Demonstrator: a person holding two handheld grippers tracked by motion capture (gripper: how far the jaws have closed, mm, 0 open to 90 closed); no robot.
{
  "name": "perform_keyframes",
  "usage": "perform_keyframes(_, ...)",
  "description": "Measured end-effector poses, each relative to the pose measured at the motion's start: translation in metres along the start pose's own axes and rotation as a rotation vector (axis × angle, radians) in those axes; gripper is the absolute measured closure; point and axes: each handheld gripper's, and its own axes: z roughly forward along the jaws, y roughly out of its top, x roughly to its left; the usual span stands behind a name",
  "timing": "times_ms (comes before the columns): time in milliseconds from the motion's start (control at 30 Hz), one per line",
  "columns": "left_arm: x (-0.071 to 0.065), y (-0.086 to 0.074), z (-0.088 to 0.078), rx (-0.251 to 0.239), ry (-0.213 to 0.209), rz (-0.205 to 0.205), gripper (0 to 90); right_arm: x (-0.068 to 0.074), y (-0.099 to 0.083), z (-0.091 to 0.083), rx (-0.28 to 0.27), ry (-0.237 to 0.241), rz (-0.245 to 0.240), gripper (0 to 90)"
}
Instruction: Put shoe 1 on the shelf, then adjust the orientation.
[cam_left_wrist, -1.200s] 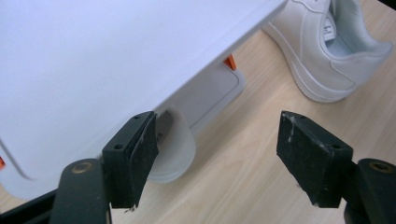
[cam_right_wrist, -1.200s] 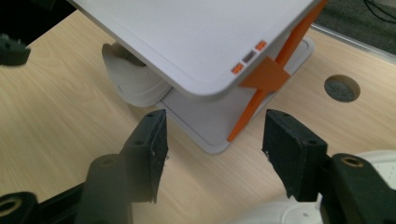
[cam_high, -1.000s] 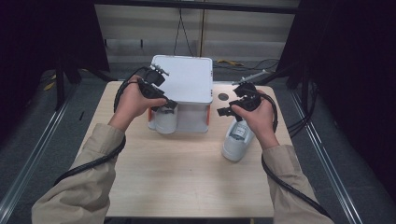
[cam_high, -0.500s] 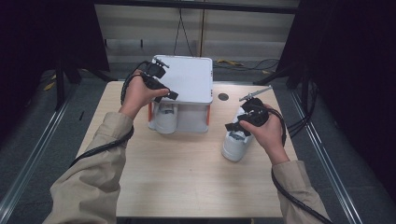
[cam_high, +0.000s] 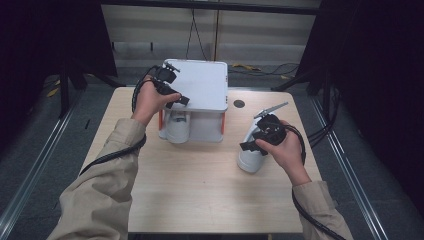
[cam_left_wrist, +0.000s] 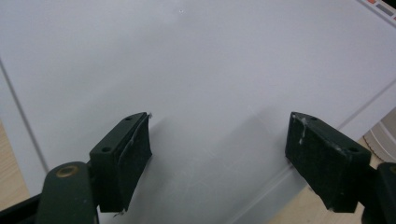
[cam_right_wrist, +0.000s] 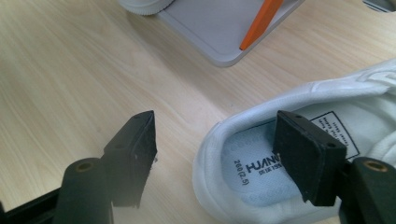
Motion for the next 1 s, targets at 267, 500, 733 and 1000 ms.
perform_keyframes(267, 0.001, -0.004, 0.0, -0.03, 0.001, 0.005, 21.2, 0.004, -0.01, 0.013, 0.051, 0.009, -0.015, 29.9)
perform_keyframes(500, 0.0, -0.005, 0.0, -0.038, 0.003, 0.003, 21.2, 0.004, -0.013, 0.018, 0.061, 0.013, -0.018, 30.0)
perform_keyframes(733, 0.0, -0.005, 0.001, -0.039, 0.006, 0.001, 21.3, 0.003, -0.016, 0.022, 0.08, 0.017, -0.016, 32.2)
perform_keyframes(1000, 0.0, -0.006, 0.0, -0.043, 0.01, 0.006, 21.3, 0.002, -0.015, 0.031, 0.118, 0.035, -0.017, 37.1)
